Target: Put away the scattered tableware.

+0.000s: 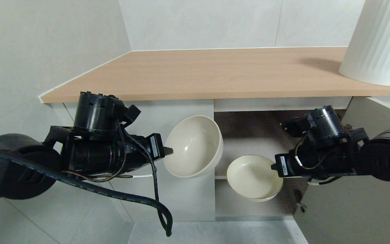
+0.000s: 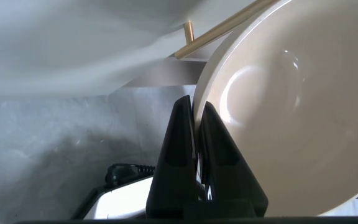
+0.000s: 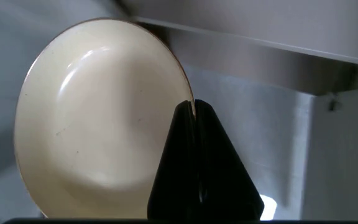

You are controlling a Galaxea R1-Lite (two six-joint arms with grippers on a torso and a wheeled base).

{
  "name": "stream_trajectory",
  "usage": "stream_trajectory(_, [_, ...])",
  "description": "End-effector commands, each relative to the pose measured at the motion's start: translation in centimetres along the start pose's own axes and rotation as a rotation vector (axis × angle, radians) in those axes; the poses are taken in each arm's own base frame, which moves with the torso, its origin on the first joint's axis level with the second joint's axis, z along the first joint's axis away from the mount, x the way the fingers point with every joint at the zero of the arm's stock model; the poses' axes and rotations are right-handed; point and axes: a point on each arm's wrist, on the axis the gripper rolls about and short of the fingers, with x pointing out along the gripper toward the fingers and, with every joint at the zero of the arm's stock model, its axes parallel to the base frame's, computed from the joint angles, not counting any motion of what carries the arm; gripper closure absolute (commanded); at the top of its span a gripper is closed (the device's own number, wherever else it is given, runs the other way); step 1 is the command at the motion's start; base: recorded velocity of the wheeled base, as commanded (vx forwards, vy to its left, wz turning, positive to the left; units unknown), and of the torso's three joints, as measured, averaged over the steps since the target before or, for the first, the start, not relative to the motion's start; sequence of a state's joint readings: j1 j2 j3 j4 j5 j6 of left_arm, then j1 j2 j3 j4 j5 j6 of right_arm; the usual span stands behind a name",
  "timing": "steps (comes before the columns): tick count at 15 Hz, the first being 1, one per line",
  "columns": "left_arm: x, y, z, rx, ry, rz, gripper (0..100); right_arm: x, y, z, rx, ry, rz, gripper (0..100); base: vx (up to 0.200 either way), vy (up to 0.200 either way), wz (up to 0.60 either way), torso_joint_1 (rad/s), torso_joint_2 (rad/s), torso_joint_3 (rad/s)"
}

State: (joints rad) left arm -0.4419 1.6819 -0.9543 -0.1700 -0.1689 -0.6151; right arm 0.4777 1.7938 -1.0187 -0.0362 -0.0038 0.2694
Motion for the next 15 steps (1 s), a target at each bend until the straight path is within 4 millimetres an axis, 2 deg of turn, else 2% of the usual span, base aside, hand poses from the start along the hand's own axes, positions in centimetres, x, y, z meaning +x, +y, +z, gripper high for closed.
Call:
stream_trajectory(1, [0.1,0.0,0.0,0.0,0.002,0.002,100,2.9,-0.2,-0.8,-0.004,0.046,-0.037,100,0.0,0.0,0.0,0.0,0.0,0.0])
stream_trajectory(3, [0.1,0.1,0.0,-0.001,0.003,0.002,100,5.4,-0.3,-1.2,0.002,0.046,-0.038,100,0.0,0.0,0.0,0.0,0.0,0.0])
stream_trajectory(8, [0.2,0.1,-0.1,-0.001,0.007,0.005,100,9.7,-1.1,-1.8,0.077,0.027,-0.086,100,0.0,0.0,0.0,0.0,0.0,0.0])
stream_trajectory(15, [0.4,0.2,-0.2,-0.002,0.014,0.007,100,14.8,-5.5,-0.7,0.233,-0.022,-0.222,100,0.0,0.0,0.0,0.0,0.0,0.0])
